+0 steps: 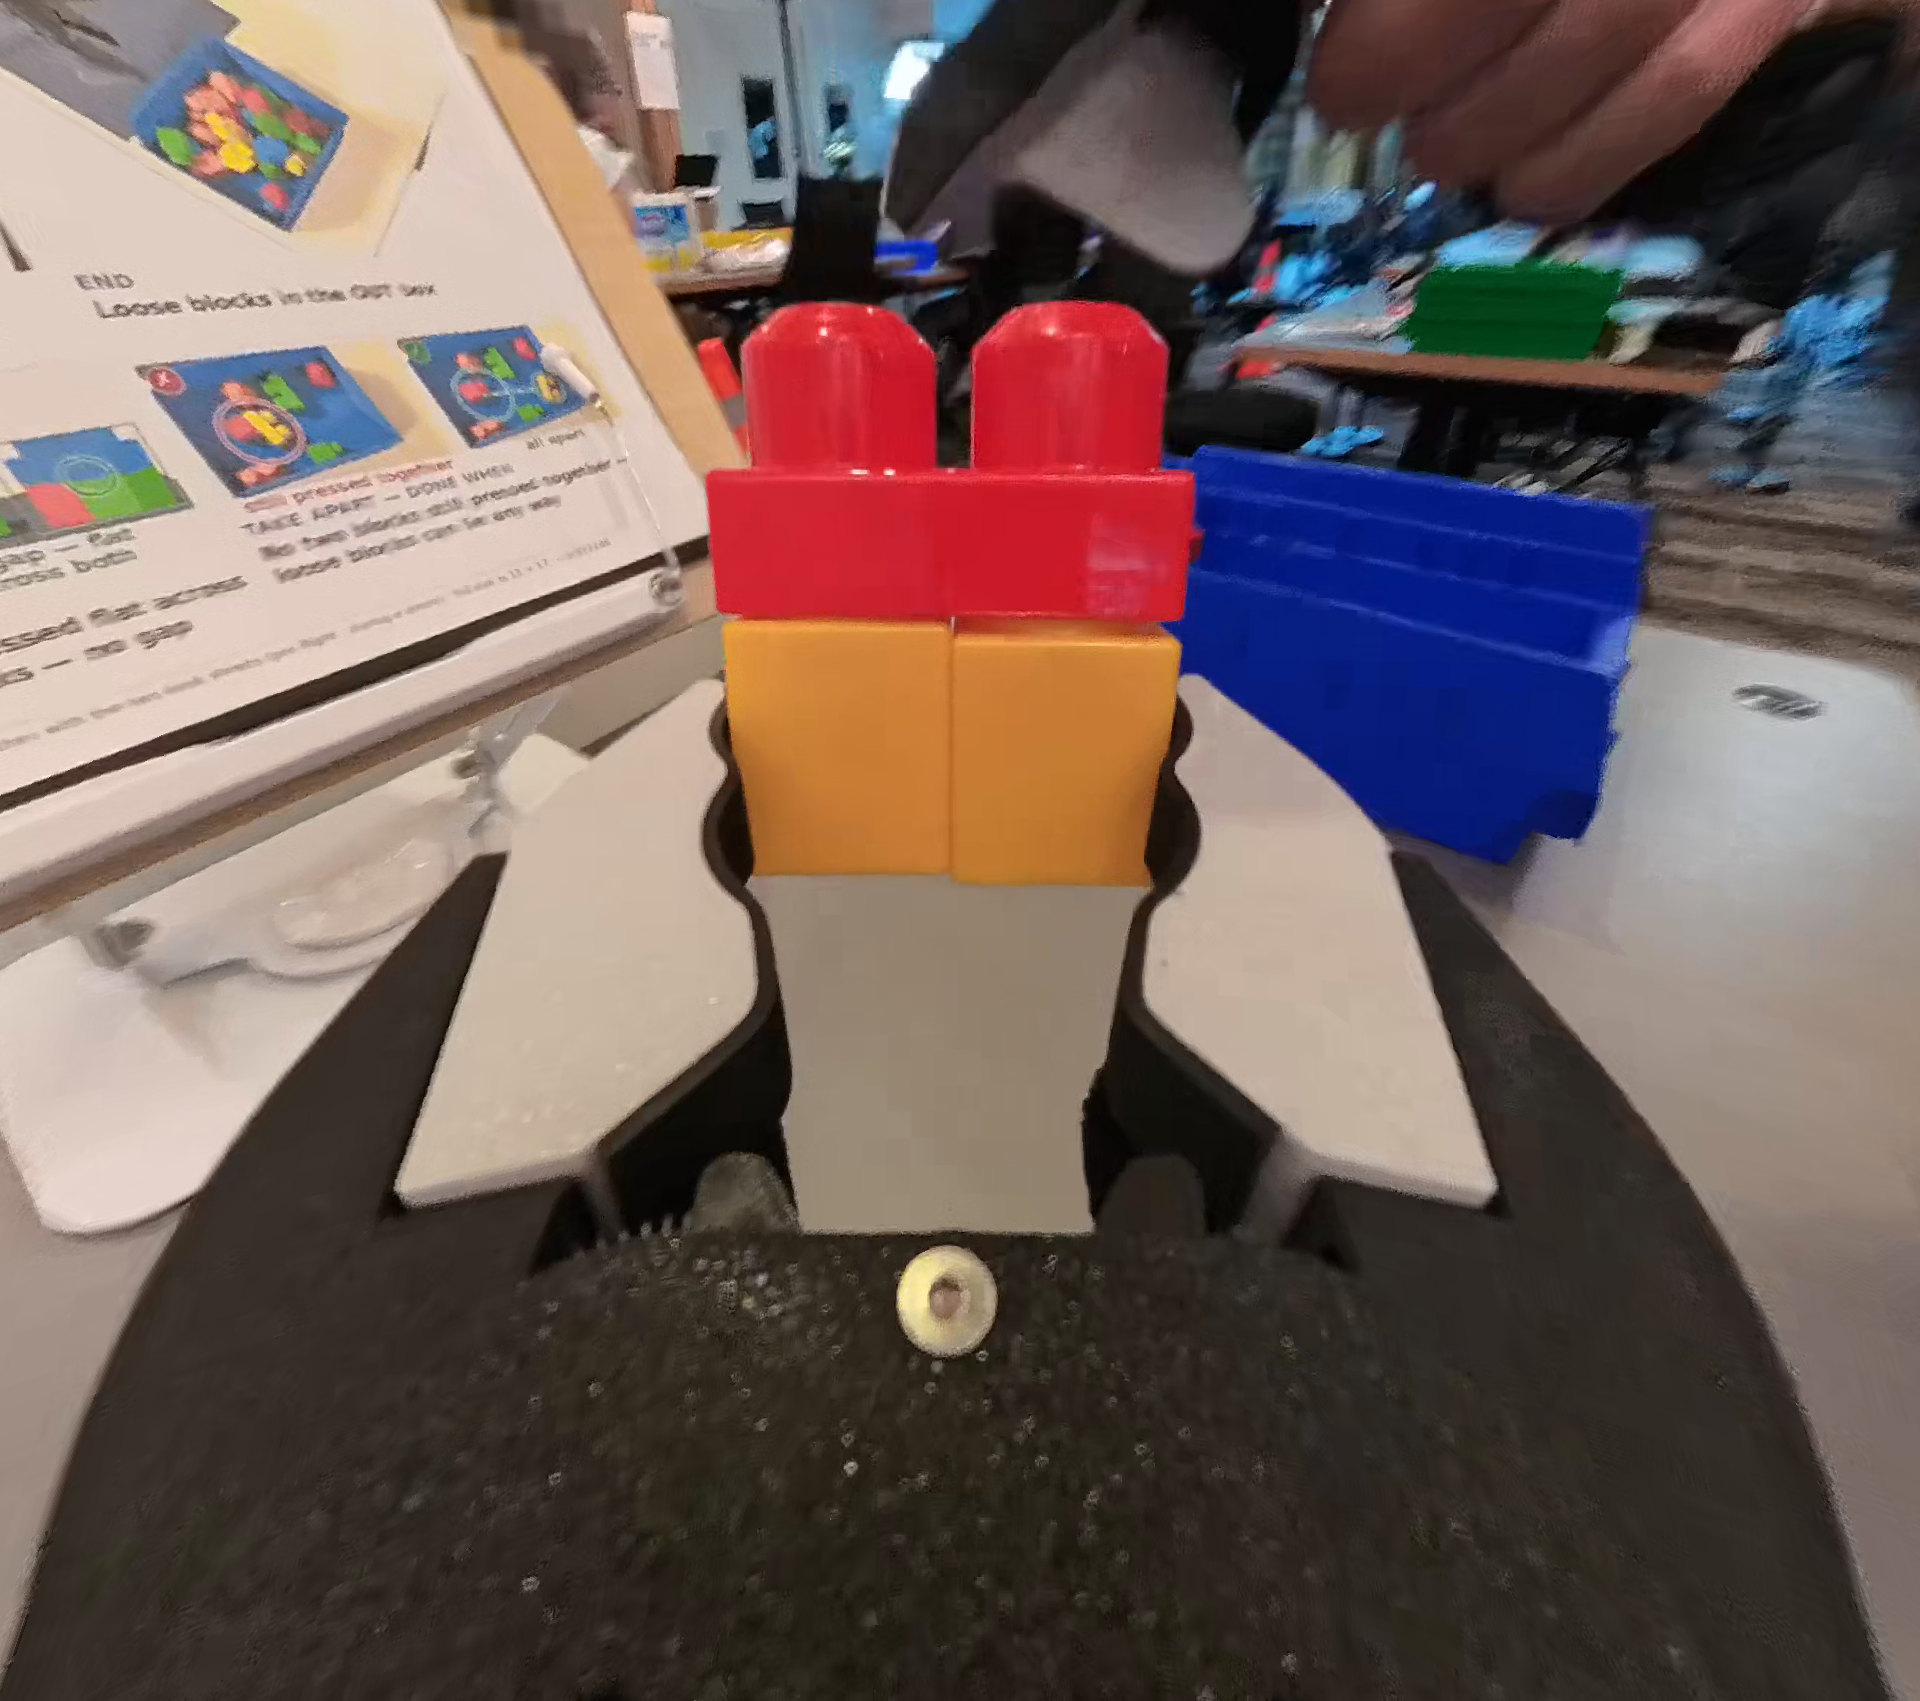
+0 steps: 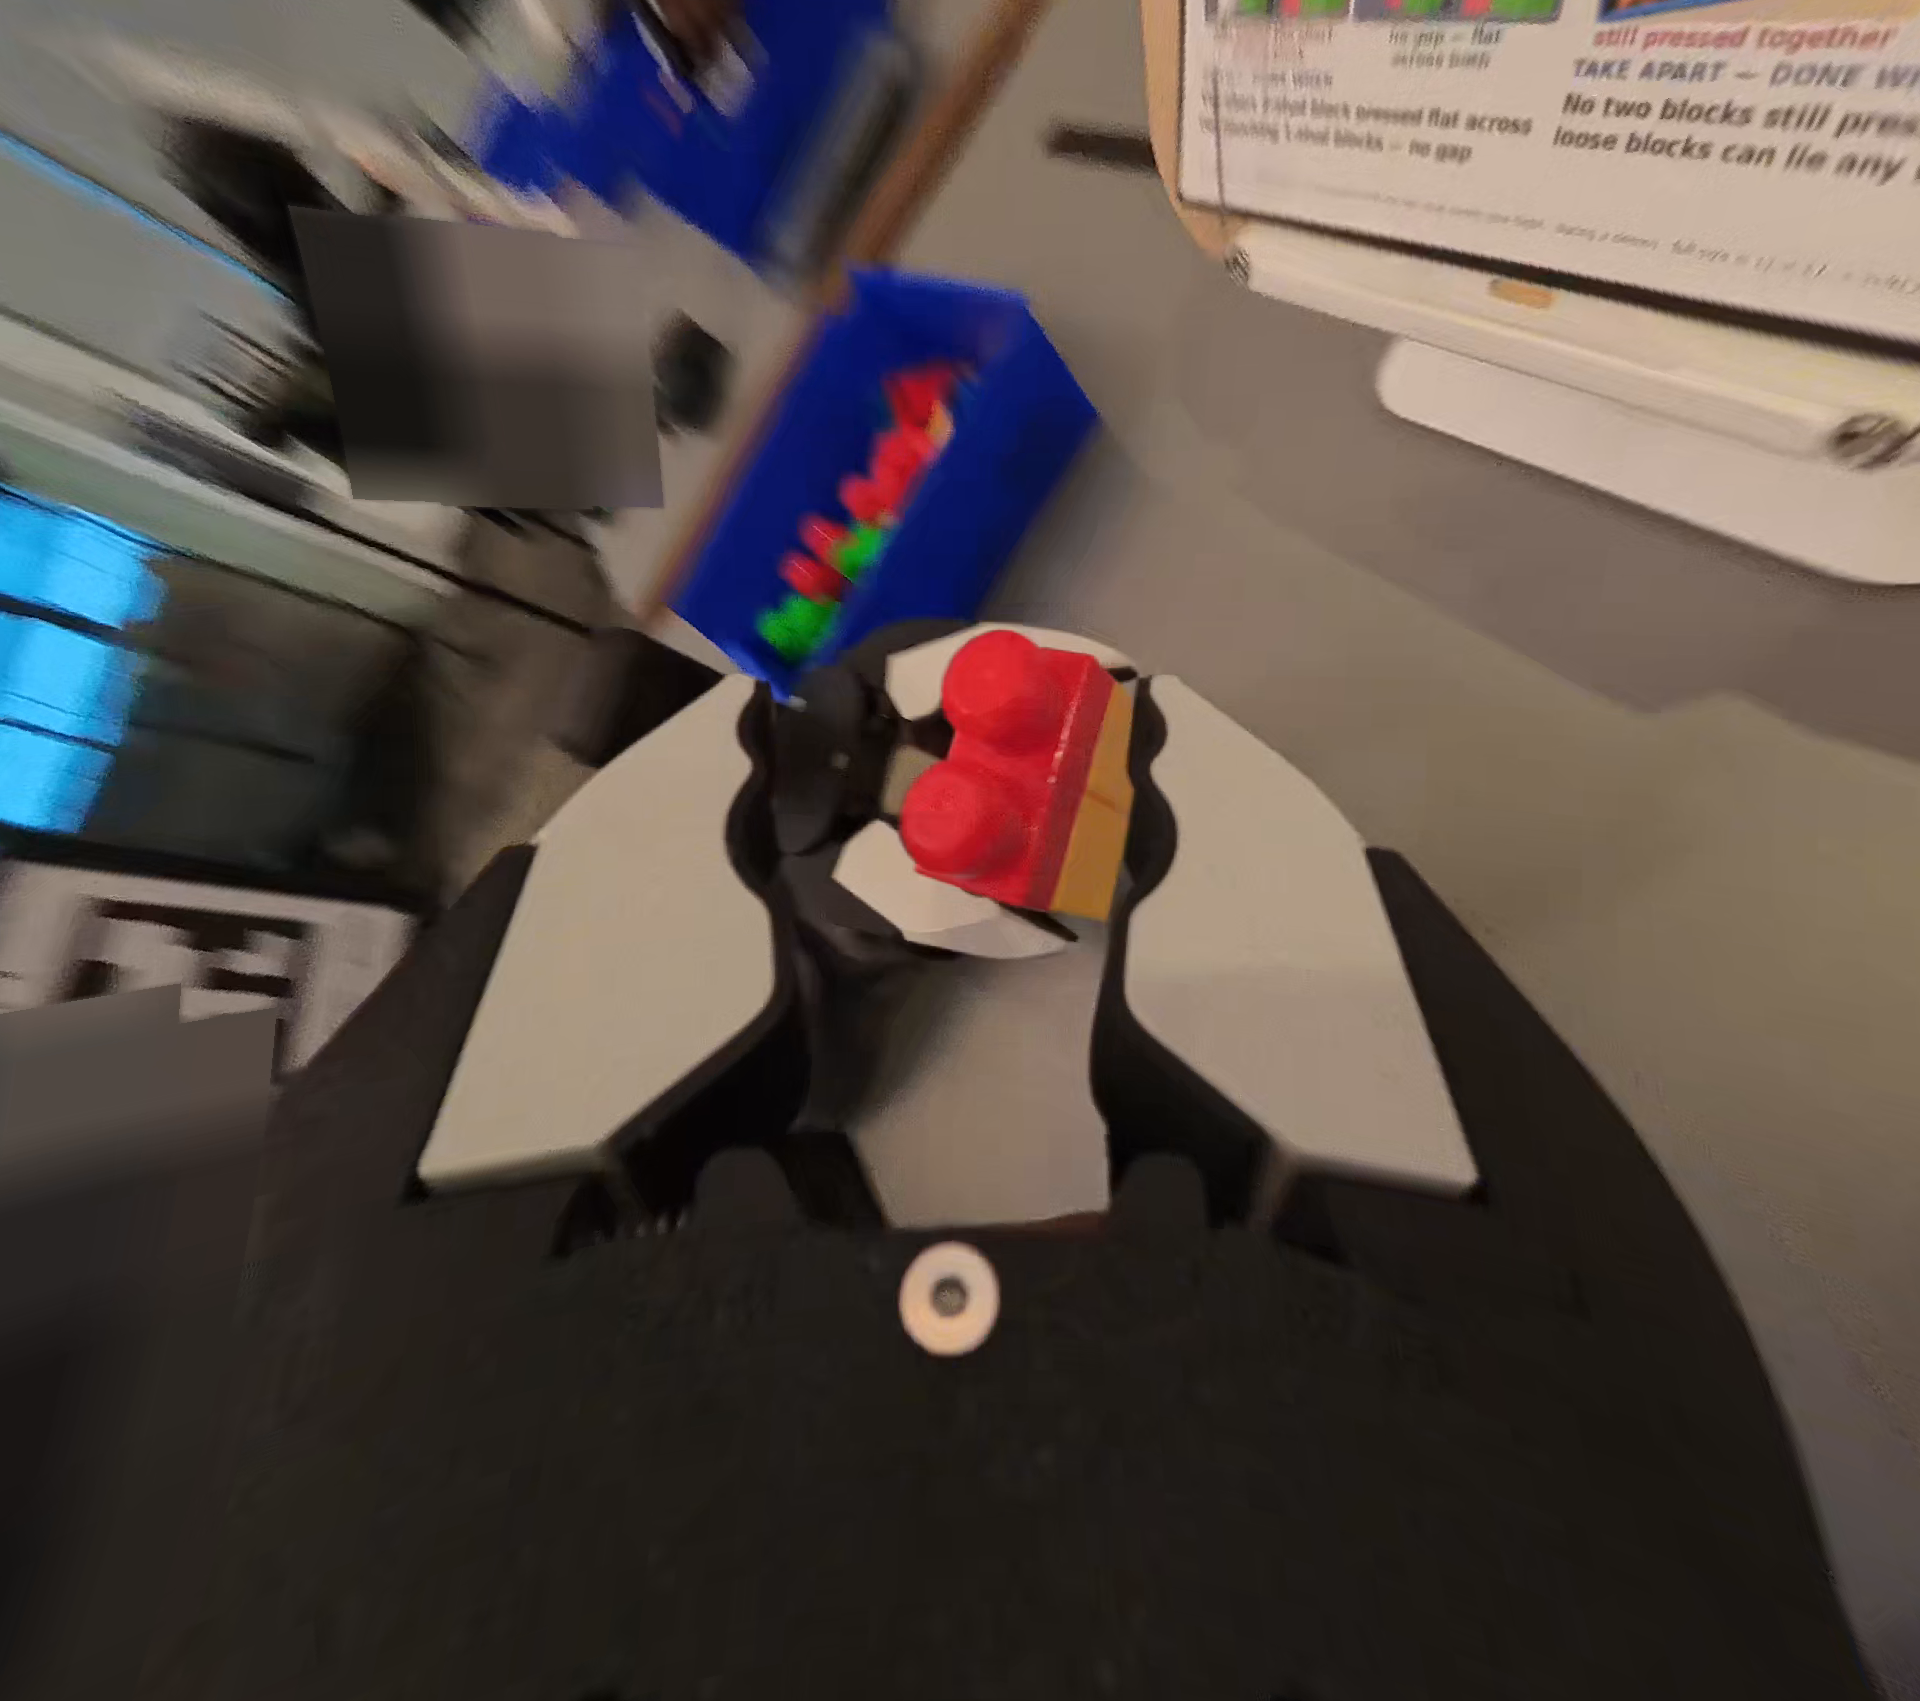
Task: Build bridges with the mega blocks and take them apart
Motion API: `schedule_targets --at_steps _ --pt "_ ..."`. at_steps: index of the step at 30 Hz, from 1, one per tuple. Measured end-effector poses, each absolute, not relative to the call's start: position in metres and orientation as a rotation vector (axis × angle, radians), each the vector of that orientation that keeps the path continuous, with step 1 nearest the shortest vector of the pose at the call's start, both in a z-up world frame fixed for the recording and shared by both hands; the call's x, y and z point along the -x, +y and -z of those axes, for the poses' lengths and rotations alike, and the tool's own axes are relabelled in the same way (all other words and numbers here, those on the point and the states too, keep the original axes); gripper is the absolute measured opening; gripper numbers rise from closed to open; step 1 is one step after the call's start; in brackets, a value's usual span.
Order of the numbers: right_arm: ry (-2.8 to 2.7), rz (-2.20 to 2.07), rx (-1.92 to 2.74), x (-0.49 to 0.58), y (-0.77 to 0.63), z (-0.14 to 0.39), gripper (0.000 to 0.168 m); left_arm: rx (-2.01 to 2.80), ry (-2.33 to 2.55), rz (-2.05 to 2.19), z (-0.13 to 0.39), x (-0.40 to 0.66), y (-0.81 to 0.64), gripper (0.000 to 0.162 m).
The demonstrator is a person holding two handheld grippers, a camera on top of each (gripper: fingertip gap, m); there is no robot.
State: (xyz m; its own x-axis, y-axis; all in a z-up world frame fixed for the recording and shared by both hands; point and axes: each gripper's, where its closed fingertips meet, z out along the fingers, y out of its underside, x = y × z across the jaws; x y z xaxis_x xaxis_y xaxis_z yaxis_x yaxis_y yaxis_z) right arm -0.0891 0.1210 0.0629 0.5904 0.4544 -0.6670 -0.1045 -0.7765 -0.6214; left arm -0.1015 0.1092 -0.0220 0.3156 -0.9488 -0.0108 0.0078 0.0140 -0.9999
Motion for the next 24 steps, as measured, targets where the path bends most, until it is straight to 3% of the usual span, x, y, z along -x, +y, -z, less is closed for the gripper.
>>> schedule_targets --at_steps 2,5,7,15,24 --pt "-0.080 -1.492 2.039 0.079 0.121 -0.055 0.078 1.275 0.965 1.141 0.008 0.105 0.105 0.074" --pt "0.154 -2.115 1.763 0.085 0.111 -0.027 0.078 1.208 0.967 1.351 -0.006 0.112 0.106 0.074" --pt "0.204 -2.284 1.713 0.100 0.104 -0.001 0.081 1.177 0.996 1.371 -0.003 0.112 0.108 0.074" --pt "0.122 -2.443 1.652 0.130 0.085 0.001 0.097 1.188 1.149 1.297 0.029 0.097 0.104 0.075" --pt "0.112 -2.439 1.771 0.128 0.078 0.022 0.095 1.206 1.291 1.234 0.049 0.088 0.090 0.075"
